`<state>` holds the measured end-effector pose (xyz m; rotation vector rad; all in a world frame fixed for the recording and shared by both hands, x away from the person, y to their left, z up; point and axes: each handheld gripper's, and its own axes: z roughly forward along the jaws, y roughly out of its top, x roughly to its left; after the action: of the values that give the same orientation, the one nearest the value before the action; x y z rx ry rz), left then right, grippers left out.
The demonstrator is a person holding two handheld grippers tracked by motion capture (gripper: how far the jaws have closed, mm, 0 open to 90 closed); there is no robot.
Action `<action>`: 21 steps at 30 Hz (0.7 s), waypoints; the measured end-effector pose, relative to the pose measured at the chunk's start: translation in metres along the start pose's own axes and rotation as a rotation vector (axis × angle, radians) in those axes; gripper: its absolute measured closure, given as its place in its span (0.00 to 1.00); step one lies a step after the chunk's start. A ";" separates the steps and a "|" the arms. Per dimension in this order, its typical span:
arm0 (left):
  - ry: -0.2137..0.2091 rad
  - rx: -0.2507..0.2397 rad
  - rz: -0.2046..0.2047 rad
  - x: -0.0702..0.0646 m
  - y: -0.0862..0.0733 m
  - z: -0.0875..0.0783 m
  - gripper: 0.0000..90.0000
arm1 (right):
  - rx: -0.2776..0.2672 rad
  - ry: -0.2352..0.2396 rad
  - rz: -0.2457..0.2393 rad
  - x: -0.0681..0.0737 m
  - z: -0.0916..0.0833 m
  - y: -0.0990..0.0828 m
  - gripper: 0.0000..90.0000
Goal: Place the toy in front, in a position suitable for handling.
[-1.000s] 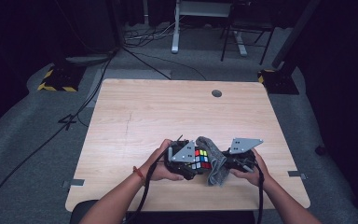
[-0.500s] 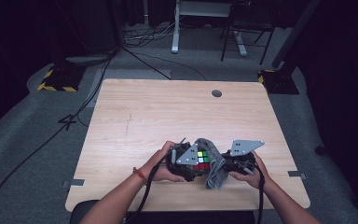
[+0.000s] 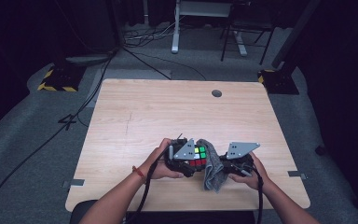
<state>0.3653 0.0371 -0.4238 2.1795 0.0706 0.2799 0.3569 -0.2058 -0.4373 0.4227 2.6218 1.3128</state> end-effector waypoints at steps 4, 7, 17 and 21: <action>0.002 0.016 -0.021 0.005 -0.005 0.001 0.37 | -0.055 0.052 -0.014 0.000 -0.006 0.000 0.92; -0.015 0.040 -0.022 0.003 -0.007 0.009 0.37 | -0.119 0.047 -0.023 0.001 -0.016 0.006 0.92; -0.015 -0.010 -0.005 -0.002 0.000 0.003 0.37 | -0.053 -0.051 -0.030 -0.008 -0.004 0.003 0.92; 0.003 -0.034 -0.038 0.006 -0.003 -0.004 0.37 | -0.034 -0.020 -0.041 -0.006 0.002 0.001 0.92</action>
<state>0.3701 0.0427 -0.4233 2.1422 0.1081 0.2606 0.3633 -0.2057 -0.4375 0.3722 2.5740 1.3316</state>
